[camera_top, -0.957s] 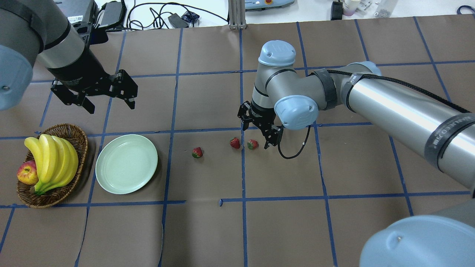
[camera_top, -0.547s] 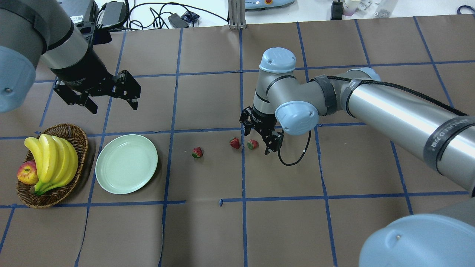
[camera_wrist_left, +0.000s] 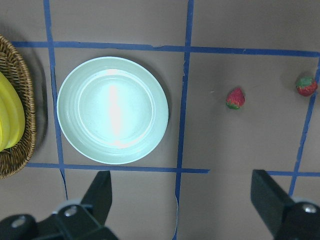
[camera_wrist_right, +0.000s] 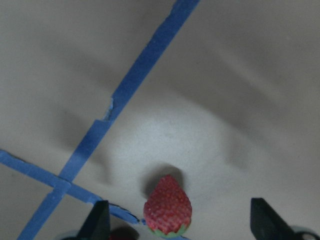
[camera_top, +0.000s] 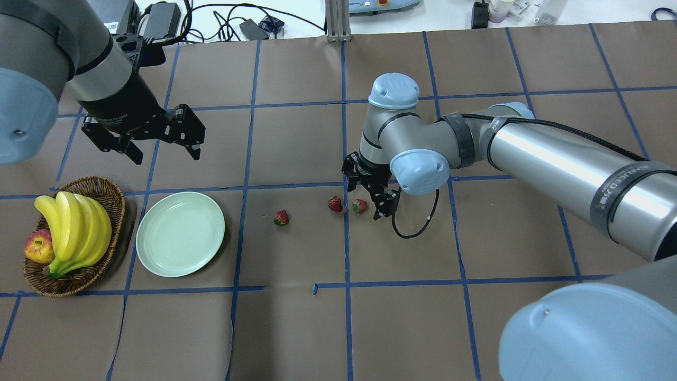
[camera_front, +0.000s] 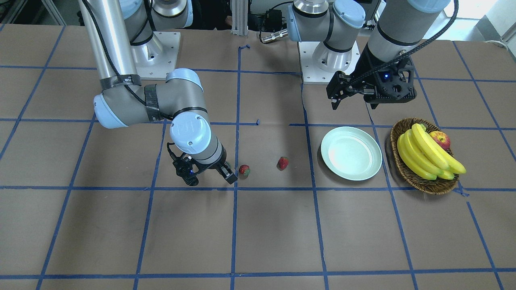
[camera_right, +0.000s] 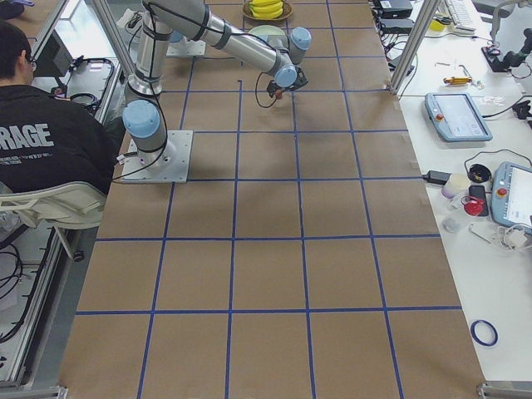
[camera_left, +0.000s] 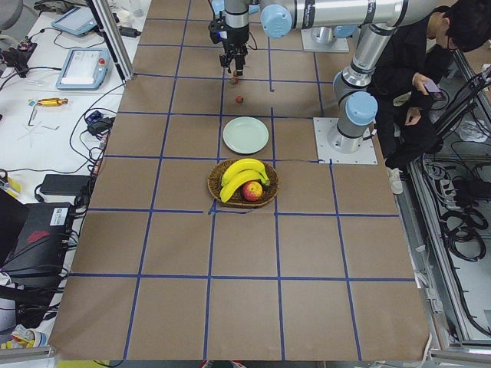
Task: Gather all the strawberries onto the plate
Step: 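Lower the right gripper and grasp the last strawberry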
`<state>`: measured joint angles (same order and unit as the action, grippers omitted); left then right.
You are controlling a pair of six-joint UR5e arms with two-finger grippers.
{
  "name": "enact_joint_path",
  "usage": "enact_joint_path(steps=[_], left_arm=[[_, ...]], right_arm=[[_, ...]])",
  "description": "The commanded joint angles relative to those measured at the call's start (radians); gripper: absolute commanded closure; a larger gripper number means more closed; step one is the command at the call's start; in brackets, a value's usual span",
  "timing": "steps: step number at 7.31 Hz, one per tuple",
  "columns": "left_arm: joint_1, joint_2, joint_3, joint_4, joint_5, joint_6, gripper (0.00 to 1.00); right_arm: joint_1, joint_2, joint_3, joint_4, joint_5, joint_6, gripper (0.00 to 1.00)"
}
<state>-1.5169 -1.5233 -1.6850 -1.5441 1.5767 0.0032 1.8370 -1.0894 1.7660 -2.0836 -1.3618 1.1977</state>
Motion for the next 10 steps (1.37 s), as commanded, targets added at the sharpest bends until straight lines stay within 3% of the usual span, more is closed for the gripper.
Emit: enact_joint_path(steps=[1,3,6,7,8,9,10], left_arm=[[0.0,0.0,-0.001,-0.001,0.0,-0.005,0.0],[0.0,-0.002,-0.002,-0.001,-0.001,-0.005,0.0],[0.0,-0.003,-0.004,-0.001,0.0,-0.005,0.0],[0.0,-0.002,-0.004,-0.002,0.002,-0.005,0.0],[0.0,-0.003,-0.004,-0.002,0.002,-0.005,0.0],[0.0,-0.003,-0.005,-0.002,0.003,-0.005,0.0],[0.0,-0.003,-0.005,-0.004,0.003,-0.005,0.0]], right_arm=[[0.001,0.008,0.004,-0.007,0.001,0.016,0.07],[0.001,0.008,-0.003,-0.009,0.003,0.016,0.11],[0.001,0.013,-0.003,-0.01,0.035,0.014,0.06],[0.001,0.013,-0.005,-0.01,0.035,0.014,0.22],[-0.001,0.013,-0.004,-0.01,0.035,0.013,0.53],[0.001,0.013,-0.003,-0.01,0.035,0.013,0.73],[-0.001,0.013,-0.005,-0.01,0.035,0.011,0.88]])
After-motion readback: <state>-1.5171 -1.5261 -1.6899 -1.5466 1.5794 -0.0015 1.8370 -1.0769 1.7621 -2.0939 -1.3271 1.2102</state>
